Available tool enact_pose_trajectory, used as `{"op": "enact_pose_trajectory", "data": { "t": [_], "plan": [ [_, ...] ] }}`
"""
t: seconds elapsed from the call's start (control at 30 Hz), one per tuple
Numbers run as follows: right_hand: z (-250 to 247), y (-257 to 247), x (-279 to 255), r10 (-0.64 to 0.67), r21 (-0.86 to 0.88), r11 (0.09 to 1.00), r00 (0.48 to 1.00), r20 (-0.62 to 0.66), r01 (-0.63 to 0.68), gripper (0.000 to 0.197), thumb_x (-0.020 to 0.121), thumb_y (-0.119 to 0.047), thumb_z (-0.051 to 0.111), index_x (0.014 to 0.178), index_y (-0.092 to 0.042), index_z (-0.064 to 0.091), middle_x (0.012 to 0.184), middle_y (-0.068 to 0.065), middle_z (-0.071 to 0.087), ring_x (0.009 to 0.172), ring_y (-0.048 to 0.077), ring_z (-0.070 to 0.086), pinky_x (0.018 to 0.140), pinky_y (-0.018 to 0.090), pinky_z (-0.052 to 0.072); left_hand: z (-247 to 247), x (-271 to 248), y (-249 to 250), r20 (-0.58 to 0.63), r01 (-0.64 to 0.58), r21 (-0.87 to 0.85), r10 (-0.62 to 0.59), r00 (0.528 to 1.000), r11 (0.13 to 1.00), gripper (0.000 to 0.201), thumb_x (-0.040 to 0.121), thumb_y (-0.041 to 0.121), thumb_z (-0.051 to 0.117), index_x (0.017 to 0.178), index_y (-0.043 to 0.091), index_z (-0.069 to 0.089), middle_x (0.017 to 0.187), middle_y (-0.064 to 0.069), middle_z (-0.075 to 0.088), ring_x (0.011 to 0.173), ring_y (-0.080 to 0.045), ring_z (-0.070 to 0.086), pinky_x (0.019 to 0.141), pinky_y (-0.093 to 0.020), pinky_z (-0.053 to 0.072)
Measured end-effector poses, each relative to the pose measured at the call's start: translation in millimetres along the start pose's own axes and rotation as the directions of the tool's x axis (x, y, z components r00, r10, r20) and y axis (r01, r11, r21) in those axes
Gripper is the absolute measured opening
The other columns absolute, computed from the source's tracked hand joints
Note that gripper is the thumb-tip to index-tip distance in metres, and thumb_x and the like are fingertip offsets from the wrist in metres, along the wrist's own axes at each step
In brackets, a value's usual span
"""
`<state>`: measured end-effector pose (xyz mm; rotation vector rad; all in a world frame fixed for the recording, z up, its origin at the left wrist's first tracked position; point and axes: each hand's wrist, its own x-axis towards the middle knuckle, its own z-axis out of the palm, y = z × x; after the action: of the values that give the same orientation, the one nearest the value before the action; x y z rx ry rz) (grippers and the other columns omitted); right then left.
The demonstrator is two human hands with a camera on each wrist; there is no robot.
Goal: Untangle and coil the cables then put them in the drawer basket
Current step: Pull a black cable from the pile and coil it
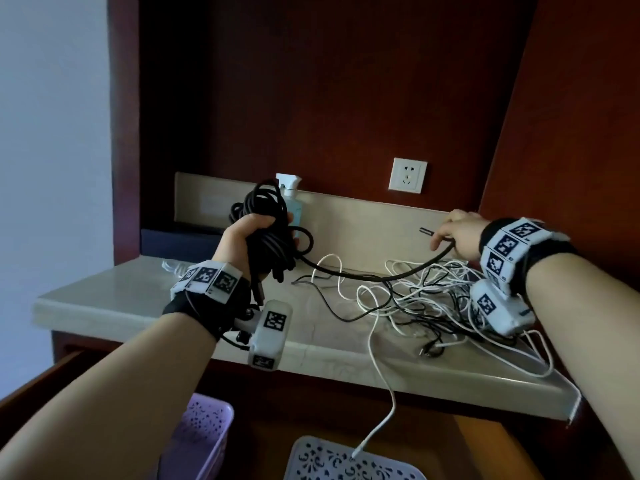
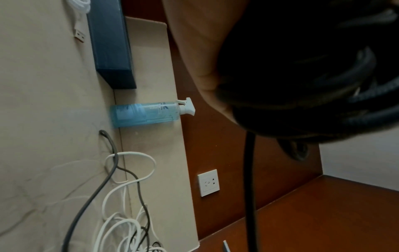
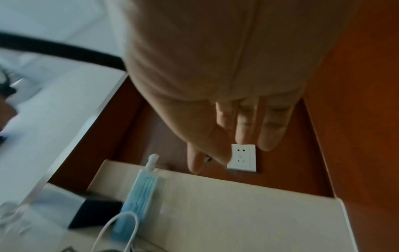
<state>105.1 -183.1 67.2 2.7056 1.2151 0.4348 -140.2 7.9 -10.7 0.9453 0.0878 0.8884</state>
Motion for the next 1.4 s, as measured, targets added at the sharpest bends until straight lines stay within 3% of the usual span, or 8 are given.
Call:
{"op": "enact_pose_trajectory", "data": {
  "t": [0.2,0.47,0.63,0.77,1.0,1.17,1.27,1.4],
  "plan": [
    [-34.5,-23.7,-35.6,-0.166,0.076,0.978,0.949,-0.267,0.193,0.029,0.096,-0.033,0.042,0.091,-0.015,0.064,0.105,0.004,0.053,0.105,0.026,0.049,0.093,0.036,0.039,16.4,-26.1,25.2,0.052,-0.053,-0.034,0.055,0.997,0.998,0.031,0.091,0.010,0.034,0.103,-0.003,0.059,0.091,-0.008,0.070,0.080,-0.023,0.069,0.078,-0.034,0.057],
    [-42.7,-52.9,-70.8,-0.182,0.150,0.970,0.981,-0.069,0.191,0.047,0.086,0.012,0.036,0.117,-0.016,0.058,0.127,0.003,0.051,0.111,0.019,0.054,0.081,0.024,0.042,12.4,-60.9,51.1,-0.008,-0.146,0.023,0.146,0.989,0.989,0.051,0.092,0.013,0.032,0.069,0.007,0.078,0.084,-0.006,0.074,0.075,-0.018,0.071,0.082,-0.035,0.053],
    [-63.9,-116.8,-107.1,-0.350,0.760,0.562,0.926,-0.140,0.327,0.033,0.096,-0.023,0.047,0.124,-0.006,0.049,0.114,0.015,0.064,0.093,0.021,0.061,0.074,0.025,0.047,17.3,-73.8,69.2,-0.013,-0.175,0.081,0.176,0.984,0.981,0.044,0.088,0.016,0.038,0.072,0.008,0.078,0.084,-0.006,0.073,0.077,-0.021,0.070,0.097,-0.039,0.040],
    [-63.5,-175.7,-117.7,-0.488,0.573,0.697,0.871,-0.062,0.431,0.047,0.090,-0.029,0.058,0.131,-0.010,0.045,0.103,0.002,0.063,0.081,0.011,0.059,0.062,0.013,0.042,25.2,-76.1,78.7,-0.032,-0.131,0.154,0.138,0.990,0.979,0.038,0.072,0.026,0.057,0.099,0.005,0.074,0.104,-0.014,0.069,0.093,-0.027,0.063,0.090,-0.038,0.044],
    [-44.8,-213.6,-97.8,-0.489,0.900,0.367,0.872,-0.028,0.234,0.029,0.088,-0.006,0.059,0.115,0.004,0.056,0.107,0.014,0.063,0.084,0.013,0.058,0.067,0.019,0.047,6.4,-74.3,80.1,0.160,-0.025,0.174,-0.003,0.987,0.984,0.040,0.081,0.020,0.044,0.110,0.004,0.065,0.104,-0.012,0.068,0.087,-0.024,0.067,0.078,-0.034,0.051],
    [-45.6,-227.5,-93.6,-0.442,0.946,0.231,0.891,-0.105,0.226,0.011,0.090,0.003,0.052,0.091,-0.007,0.055,0.067,0.003,0.063,0.051,0.005,0.062,0.052,0.017,0.050,-17.0,-69.2,84.8,0.177,-0.006,0.257,-0.041,0.983,0.966,0.034,0.083,0.020,0.045,0.105,0.005,0.066,0.105,-0.015,0.069,0.092,-0.032,0.067,0.086,-0.045,0.051],
    [-48.8,-217.9,-90.5,-0.336,0.887,0.362,0.928,-0.163,0.287,0.009,0.097,-0.008,0.044,0.089,-0.011,0.049,0.067,0.004,0.054,0.044,0.001,0.056,0.047,0.015,0.045,-36.8,-59.9,86.8,0.154,-0.025,0.302,-0.023,0.988,0.953,0.040,0.070,0.016,0.055,0.104,-0.002,0.066,0.105,-0.022,0.067,0.092,-0.038,0.066,0.087,-0.050,0.051],
    [-68.5,-186.8,-78.7,-0.119,0.663,0.634,0.897,-0.426,0.399,0.019,0.099,-0.021,0.040,0.087,-0.019,0.054,0.066,-0.005,0.047,0.056,0.009,0.043,0.048,0.014,0.035,-58.5,-58.0,83.6,0.192,-0.069,0.419,-0.015,0.981,0.905,0.037,0.086,-0.008,0.042,0.070,0.006,0.073,0.067,-0.003,0.072,0.061,-0.014,0.068,0.063,-0.025,0.056]
  ]
}}
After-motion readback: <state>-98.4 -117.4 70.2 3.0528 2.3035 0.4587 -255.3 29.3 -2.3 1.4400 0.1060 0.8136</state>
